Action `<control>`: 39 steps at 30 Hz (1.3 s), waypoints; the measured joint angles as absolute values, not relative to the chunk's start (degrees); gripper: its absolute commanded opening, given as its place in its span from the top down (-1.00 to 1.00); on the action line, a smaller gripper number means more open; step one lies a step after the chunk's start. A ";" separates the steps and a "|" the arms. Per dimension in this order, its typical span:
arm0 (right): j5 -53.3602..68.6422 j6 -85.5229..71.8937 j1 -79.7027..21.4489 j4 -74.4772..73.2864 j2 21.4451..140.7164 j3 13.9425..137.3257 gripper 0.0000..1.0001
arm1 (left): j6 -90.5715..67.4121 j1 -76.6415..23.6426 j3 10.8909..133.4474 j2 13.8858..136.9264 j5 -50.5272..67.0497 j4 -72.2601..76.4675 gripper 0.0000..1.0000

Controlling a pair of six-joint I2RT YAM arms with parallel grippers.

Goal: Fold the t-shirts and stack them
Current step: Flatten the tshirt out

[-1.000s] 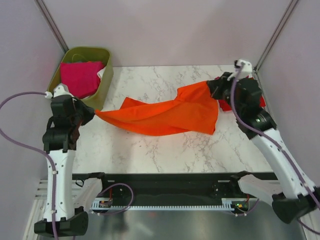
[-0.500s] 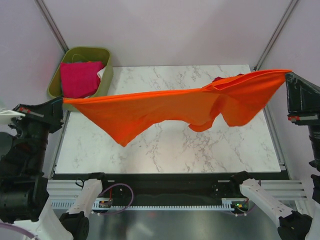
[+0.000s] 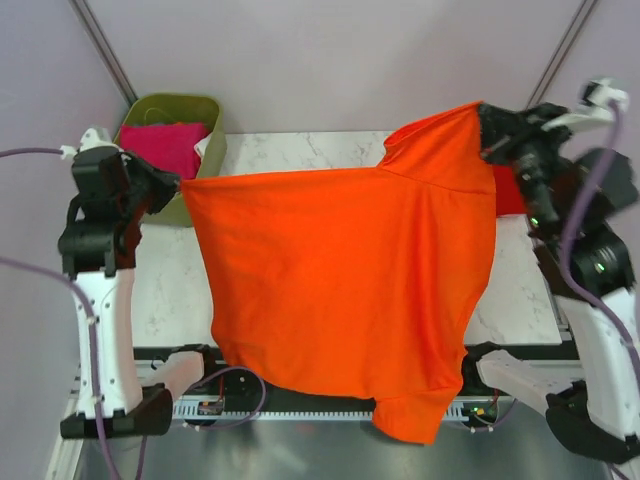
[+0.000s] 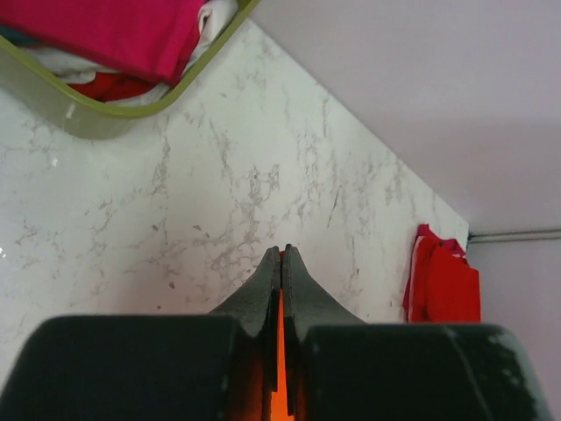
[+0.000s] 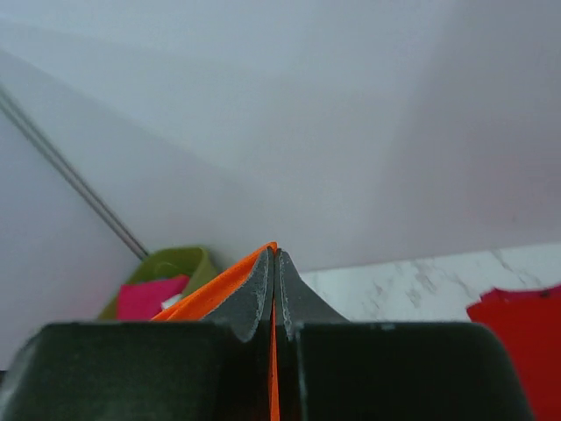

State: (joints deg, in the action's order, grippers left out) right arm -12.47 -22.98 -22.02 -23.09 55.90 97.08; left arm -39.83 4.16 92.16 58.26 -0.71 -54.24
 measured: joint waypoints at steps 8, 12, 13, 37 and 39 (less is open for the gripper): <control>-13.98 -23.77 -17.78 -22.94 76.09 92.82 1.00 | -43.68 4.16 89.71 74.28 3.64 -46.28 0.96; -5.61 -28.56 -7.64 -23.55 87.74 104.49 1.00 | -44.84 4.16 104.29 86.52 6.09 -44.73 0.95; -2.98 -30.13 -5.15 -23.64 91.18 109.54 1.00 | -45.12 4.16 109.73 89.84 6.57 -44.82 0.95; 26.09 -47.86 3.60 8.25 96.05 83.92 1.00 | -49.15 6.15 88.68 97.51 15.40 -20.12 0.95; 26.76 -47.99 3.60 8.58 95.59 78.26 1.00 | -49.30 6.13 82.81 97.45 16.82 -18.63 0.95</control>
